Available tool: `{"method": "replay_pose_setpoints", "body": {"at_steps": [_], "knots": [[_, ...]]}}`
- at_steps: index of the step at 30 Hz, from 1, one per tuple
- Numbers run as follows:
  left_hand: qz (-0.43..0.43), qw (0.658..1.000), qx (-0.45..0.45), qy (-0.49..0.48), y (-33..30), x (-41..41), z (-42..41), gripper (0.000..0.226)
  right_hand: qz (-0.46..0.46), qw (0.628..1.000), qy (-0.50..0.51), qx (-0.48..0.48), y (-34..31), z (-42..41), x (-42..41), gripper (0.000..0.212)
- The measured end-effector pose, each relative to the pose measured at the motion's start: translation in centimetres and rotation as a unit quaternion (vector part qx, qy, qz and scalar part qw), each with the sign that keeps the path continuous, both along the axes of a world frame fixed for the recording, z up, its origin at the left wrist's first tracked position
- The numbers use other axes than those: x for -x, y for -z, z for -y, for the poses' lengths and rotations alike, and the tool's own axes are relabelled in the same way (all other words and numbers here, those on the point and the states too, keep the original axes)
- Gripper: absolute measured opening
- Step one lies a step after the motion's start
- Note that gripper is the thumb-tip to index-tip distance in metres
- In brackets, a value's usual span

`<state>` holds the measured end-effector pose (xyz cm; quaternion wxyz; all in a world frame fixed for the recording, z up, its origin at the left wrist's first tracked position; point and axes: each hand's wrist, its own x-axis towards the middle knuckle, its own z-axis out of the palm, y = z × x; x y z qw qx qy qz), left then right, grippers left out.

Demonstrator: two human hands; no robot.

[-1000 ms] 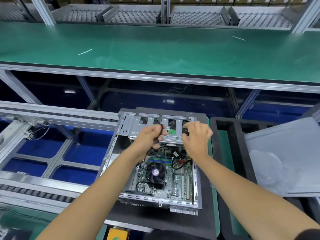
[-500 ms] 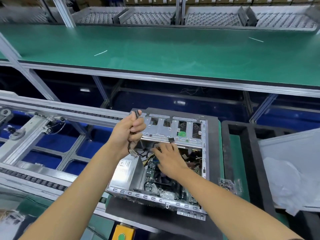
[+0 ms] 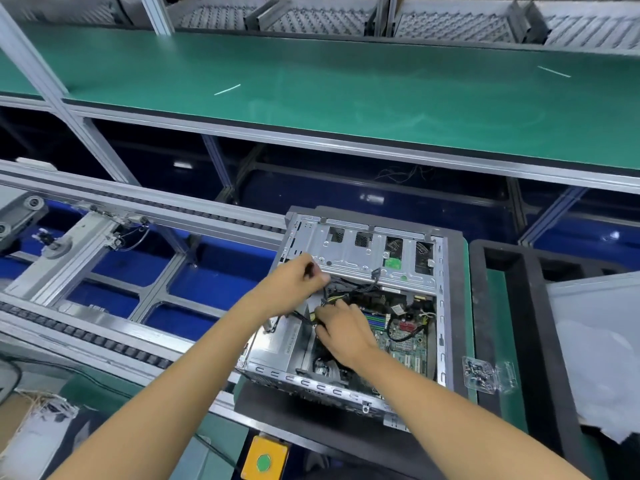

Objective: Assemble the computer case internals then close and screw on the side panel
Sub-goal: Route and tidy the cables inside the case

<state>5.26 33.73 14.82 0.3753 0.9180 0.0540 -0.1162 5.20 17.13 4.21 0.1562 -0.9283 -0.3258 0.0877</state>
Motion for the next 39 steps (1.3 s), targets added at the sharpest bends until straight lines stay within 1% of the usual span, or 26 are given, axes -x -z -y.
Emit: {"method": "replay_pose_setpoints", "body": {"at_steps": [1,2,4,5,7,8,10,14,17,18,19,21,22,23,24,25,26,27,28,29,31,33,34,36,38,39], "knots": [[-0.001,0.998,-0.052,0.021,0.7,-0.2,0.7,0.024,-0.003,1.0,0.005,-0.001,0.2,0.0,0.3,0.01],[-0.004,0.996,-0.078,0.032,1.3,-0.5,1.6,0.025,-0.003,1.0,0.014,0.001,0.2,0.0,0.6,0.015],[-0.019,0.997,-0.072,0.03,2.7,-1.3,3.6,0.028,0.008,0.999,0.037,0.016,0.1,-0.1,0.8,0.03],[-0.023,0.997,-0.066,0.026,3.3,-1.7,4.6,0.034,0.01,0.998,0.048,0.025,0.1,-0.1,0.8,0.035],[-0.01,0.996,-0.075,0.047,4.4,-2.2,6.3,0.046,-0.006,0.997,0.066,0.049,0.0,0.2,0.7,0.04],[-0.002,0.994,-0.083,0.07,4.7,-2.4,7.0,0.048,-0.021,0.995,0.078,0.056,0.0,0.4,0.7,0.042],[0.012,0.986,-0.107,0.127,5.1,-2.8,7.9,0.046,-0.037,0.992,0.089,0.075,0.2,0.8,0.7,0.04],[0.02,0.963,-0.168,0.211,5.4,-3.8,8.9,0.038,-0.016,0.992,0.055,0.108,0.1,1.5,1.0,0.041],[0.043,0.958,-0.194,0.207,5.7,-3.9,10.3,0.048,-0.024,0.993,0.061,0.102,-0.4,1.3,1.4,0.032],[0.051,0.96,-0.193,0.197,5.9,-3.9,10.9,0.049,-0.024,0.99,0.057,0.125,-0.4,1.3,1.5,0.033],[0.06,0.963,-0.186,0.184,6.0,-3.9,11.6,0.046,-0.025,0.984,0.051,0.168,-0.3,1.2,1.4,0.037],[0.077,0.968,-0.175,0.163,6.3,-3.7,12.8,0.034,-0.032,0.97,0.04,0.239,-0.4,1.4,1.3,0.044],[0.084,0.968,-0.175,0.161,6.4,-3.7,13.2,0.029,-0.034,0.971,0.032,0.235,-0.4,1.5,1.4,0.043],[0.088,0.967,-0.173,0.163,6.5,-3.7,13.4,0.026,-0.039,0.979,0.025,0.199,-0.4,1.8,1.4,0.04],[0.089,0.968,-0.165,0.169,6.7,-3.6,13.3,0.023,-0.066,0.989,0.035,0.129,-0.4,2.3,1.5,0.035],[0.086,0.968,-0.152,0.18,6.9,-3.6,13.0,0.02,-0.118,0.99,0.065,0.039,-0.5,2.9,1.6,0.031],[0.081,0.967,-0.137,0.197,7.2,-3.6,12.6,0.018,-0.183,0.976,0.106,-0.051,-0.6,3.6,1.8,0.026],[0.074,0.966,-0.121,0.216,7.3,-3.5,12.1,0.016,-0.248,0.949,0.148,-0.127,-0.6,4.4,2.0,0.023],[0.066,0.966,-0.105,0.228,7.5,-3.4,11.7,0.017,-0.303,0.912,0.198,-0.192,-0.7,5.2,2.1,0.02],[0.062,0.968,-0.09,0.227,7.6,-3.3,11.4,0.019,-0.338,0.873,0.254,-0.245,-0.8,5.9,2.3,0.02],[0.066,0.977,-0.073,0.192,7.9,-3.2,11.0,0.021,-0.37,0.785,0.373,-0.329,-0.7,7.0,2.5,0.029],[0.065,0.984,-0.061,0.152,8.3,-3.3,10.6,0.021,-0.384,0.675,0.477,-0.412,-0.5,7.8,2.5,0.033],[0.056,0.988,-0.033,0.142,8.6,-3.4,10.6,0.022,-0.386,0.623,0.51,-0.45,-0.3,8.1,2.4,0.031],[0.024,0.985,0.081,0.153,9.0,-3.2,11.0,0.029,-0.4,0.533,0.545,-0.509,0.0,8.2,2.1,0.025],[-0.028,0.967,0.194,0.165,9.4,-2.6,12.0,0.037,-0.405,0.444,0.553,-0.578,0.0,7.6,1.9,0.024],[-0.055,0.96,0.225,0.158,9.6,-2.4,12.5,0.038,-0.395,0.406,0.553,-0.611,0.0,7.3,1.7,0.025]]}}
